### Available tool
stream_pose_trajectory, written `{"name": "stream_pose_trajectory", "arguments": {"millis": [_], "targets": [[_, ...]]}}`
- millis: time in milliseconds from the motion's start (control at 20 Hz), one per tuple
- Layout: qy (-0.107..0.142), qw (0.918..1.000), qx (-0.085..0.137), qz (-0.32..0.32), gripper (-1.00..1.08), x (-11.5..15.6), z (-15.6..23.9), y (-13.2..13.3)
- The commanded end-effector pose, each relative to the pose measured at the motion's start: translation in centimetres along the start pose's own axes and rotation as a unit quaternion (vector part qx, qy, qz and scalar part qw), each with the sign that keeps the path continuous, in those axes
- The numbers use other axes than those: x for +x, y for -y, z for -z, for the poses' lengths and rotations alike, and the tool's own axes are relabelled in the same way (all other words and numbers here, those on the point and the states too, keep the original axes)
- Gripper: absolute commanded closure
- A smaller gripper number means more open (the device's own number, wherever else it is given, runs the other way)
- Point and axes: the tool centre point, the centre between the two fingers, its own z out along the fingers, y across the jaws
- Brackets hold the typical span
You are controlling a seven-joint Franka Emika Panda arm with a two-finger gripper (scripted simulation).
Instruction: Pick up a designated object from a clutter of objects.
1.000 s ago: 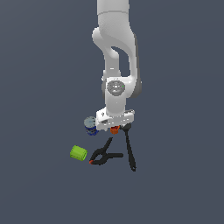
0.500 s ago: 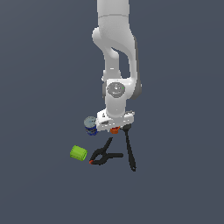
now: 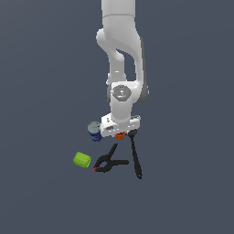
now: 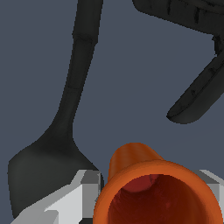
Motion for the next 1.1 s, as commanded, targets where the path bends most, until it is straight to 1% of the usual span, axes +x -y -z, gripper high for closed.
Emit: {"name": "stream_pose_trajectory", "arguments": {"millis": [0, 250, 500, 1050], "targets": [[-0.001, 1.0, 0.0, 0.0, 1.08, 0.2, 0.6, 0.0], [0.0, 1.0, 0.0, 0.0, 1.08, 0.9, 2.7, 0.1], [0.0, 1.0, 0.0, 0.0, 1.08, 2.0, 6.0, 0.2], [0.002, 1.0, 0.0, -0.001, 1.08, 5.5, 16.2, 0.5]]}}
